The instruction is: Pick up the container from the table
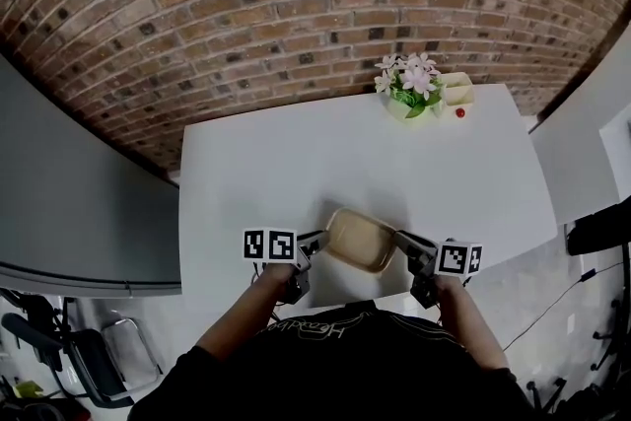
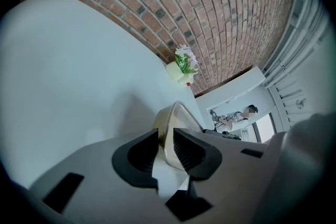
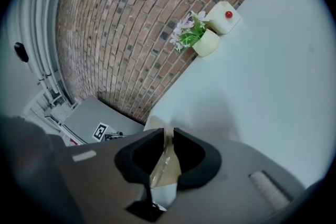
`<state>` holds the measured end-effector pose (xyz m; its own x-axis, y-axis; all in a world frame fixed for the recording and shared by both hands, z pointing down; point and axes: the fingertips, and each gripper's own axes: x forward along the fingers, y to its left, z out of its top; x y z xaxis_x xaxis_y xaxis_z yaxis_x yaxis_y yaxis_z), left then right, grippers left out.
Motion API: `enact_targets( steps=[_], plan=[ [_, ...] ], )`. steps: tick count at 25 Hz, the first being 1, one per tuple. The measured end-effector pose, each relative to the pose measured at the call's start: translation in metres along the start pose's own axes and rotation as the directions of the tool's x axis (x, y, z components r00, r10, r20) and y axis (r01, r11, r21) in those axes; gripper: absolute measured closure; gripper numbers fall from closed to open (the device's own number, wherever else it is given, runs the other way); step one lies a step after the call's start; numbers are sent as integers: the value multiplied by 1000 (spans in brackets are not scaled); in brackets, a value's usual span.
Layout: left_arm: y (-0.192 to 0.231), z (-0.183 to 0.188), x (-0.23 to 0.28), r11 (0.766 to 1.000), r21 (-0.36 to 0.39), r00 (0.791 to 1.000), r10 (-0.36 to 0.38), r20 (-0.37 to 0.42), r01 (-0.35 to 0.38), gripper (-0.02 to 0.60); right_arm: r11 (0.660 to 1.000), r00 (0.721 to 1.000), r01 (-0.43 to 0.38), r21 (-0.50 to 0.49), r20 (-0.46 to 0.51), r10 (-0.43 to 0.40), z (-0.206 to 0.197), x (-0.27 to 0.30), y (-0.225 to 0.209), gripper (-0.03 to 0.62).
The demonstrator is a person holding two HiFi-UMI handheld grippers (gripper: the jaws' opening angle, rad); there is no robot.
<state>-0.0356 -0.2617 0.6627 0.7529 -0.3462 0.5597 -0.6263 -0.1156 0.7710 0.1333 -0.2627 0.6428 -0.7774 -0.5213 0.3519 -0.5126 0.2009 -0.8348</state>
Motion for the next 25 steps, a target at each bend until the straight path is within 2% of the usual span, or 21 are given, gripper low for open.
enact_targets(
  steps=[10, 21, 25],
  plan=[
    [-41, -3, -58, 995, 89, 992, -52, 113, 42, 486, 993, 991, -76, -94, 106, 85, 2, -27, 74, 530],
    [-81, -10, -119, 975, 215, 973, -99, 209, 53, 486, 962, 968, -115, -246, 189, 164, -2, -54, 140, 530],
    [-92, -15, -138, 963, 266, 966, -108, 233, 44, 486, 949, 955, -161, -273, 201, 220, -9, -61, 166, 530]
  ],
)
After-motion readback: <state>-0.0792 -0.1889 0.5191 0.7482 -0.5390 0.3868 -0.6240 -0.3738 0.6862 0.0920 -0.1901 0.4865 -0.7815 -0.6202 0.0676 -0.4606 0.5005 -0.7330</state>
